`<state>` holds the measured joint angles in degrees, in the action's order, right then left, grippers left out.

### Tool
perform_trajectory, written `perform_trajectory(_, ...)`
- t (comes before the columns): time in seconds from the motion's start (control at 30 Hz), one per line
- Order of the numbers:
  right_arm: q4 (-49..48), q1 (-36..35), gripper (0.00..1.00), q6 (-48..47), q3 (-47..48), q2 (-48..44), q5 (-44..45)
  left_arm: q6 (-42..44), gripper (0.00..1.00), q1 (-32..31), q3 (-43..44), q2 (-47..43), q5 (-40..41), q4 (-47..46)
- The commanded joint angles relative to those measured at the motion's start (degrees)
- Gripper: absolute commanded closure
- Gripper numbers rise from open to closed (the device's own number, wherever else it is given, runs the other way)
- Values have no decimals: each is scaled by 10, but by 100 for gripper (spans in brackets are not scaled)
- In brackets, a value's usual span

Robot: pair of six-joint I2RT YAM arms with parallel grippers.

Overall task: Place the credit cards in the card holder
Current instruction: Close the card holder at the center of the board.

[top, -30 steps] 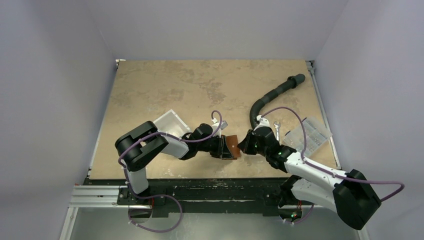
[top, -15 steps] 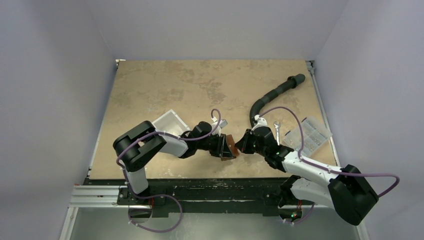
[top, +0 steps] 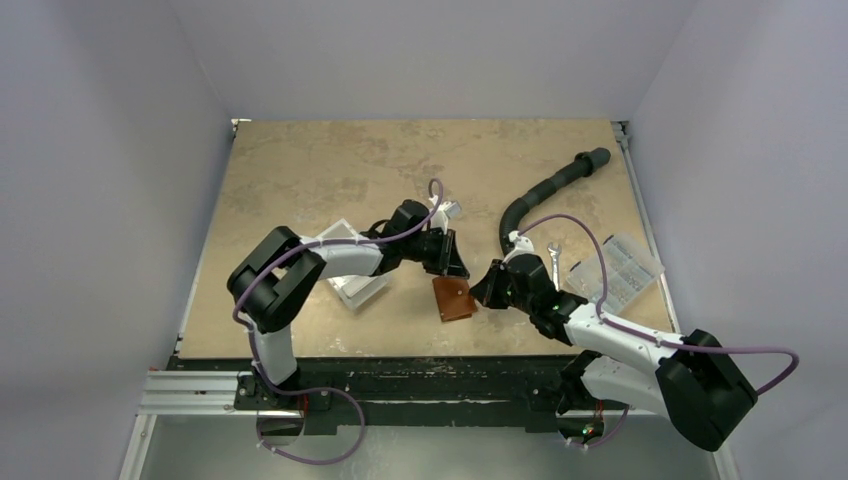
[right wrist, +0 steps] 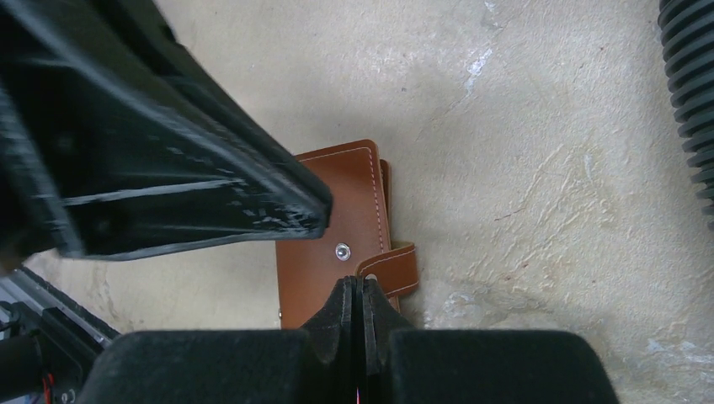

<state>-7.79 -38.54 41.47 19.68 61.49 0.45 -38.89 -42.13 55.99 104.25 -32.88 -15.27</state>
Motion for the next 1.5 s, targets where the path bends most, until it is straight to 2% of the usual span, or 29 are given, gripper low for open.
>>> perform_trajectory(0.0,-20,1,100,2,-3,-2,-3,51,96,12,20,38,-4,74)
perform_trajectory(0.2,-23,1,100,5,0,2,-10,38,99,17,-11,32,23,53)
perform_trajectory(0.5,-41,3,100,-2,13,33,-41,70,100,18,33,58,28,136)
perform_trajectory(0.73,-64,2,100,13,31,73,-65,59,100,18,9,73,0,105)
perform_trajectory(1.0,-84,6,100,38,25,71,-54,47,100,19,-2,84,-14,85)
perform_trajectory(1.47,-94,16,100,25,30,109,-70,42,100,19,1,90,-24,81)
